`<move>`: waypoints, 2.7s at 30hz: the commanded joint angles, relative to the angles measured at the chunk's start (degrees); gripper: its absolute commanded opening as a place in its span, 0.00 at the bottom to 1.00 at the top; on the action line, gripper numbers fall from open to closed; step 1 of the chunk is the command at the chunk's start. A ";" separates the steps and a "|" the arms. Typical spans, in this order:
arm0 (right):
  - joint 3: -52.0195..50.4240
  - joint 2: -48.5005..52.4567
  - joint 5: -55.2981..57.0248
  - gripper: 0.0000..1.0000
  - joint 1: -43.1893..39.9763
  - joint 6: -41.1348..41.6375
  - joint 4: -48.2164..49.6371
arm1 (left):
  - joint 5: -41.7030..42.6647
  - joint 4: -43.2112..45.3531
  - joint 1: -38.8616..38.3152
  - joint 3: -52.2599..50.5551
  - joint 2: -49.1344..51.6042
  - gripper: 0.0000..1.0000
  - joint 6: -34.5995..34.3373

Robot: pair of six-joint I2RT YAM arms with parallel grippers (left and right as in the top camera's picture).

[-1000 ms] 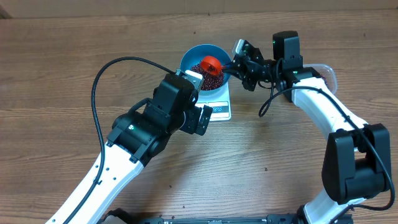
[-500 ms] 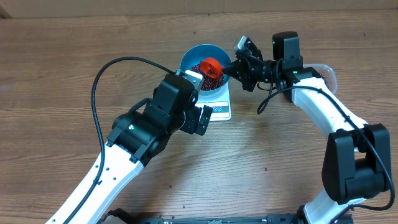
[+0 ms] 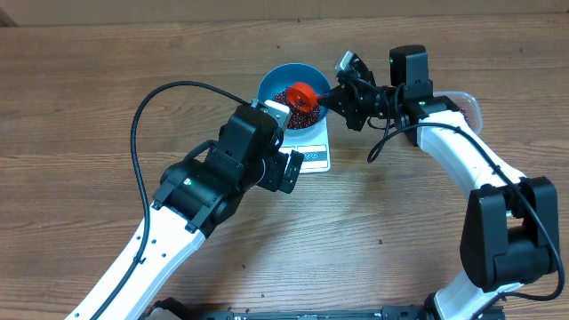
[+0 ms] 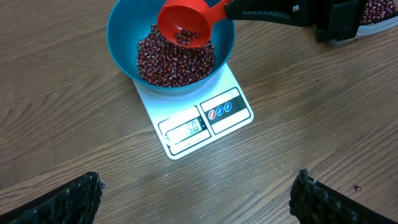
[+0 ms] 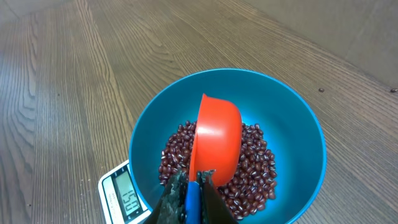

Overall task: Scoop item into bowl and weigh 150g on scale
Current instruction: 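Tilt the scoop over the teal bowl and shake out the beans, then move the empty scoop right back to the bean container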

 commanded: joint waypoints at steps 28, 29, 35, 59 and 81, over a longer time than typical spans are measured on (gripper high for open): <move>0.20 -1.42 -7.02 0.04 -0.92 37.53 3.28 | 0.48 0.22 0.09 0.09 0.31 1.00 0.20; 0.20 -1.97 -8.11 0.04 -1.22 37.92 3.54 | 0.48 0.22 0.09 0.09 0.31 1.00 0.20; 0.20 -7.21 -9.75 0.04 -3.56 37.92 2.67 | 0.48 0.24 0.09 0.09 0.31 1.00 0.20; 0.20 -17.00 -9.27 0.04 -33.05 33.75 -15.82 | 0.48 0.22 0.09 0.09 0.31 1.00 0.20; 0.20 -19.82 35.41 0.04 -28.17 8.61 -30.93 | 0.48 0.22 0.09 0.09 0.31 1.00 0.20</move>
